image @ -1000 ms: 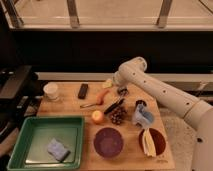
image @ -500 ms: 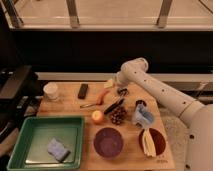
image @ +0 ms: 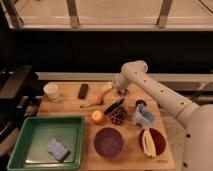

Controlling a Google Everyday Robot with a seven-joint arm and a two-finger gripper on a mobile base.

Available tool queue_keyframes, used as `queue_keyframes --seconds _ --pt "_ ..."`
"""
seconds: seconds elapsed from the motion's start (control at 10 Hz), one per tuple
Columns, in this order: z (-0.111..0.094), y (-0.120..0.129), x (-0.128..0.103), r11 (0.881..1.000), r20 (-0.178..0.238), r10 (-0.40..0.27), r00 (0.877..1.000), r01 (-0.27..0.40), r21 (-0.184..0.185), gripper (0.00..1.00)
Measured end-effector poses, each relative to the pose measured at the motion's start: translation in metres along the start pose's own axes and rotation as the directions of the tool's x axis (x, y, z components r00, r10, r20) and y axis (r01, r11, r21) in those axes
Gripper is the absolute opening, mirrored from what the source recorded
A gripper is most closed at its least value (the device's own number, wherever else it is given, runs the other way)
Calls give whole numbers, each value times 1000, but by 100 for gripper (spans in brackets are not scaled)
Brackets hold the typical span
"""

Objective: Place pepper in plastic cup

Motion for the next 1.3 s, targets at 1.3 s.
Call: queue_keyframes --seconds 1.3 --pt "52 -61 -18 998 31 -21 999 19 64 80"
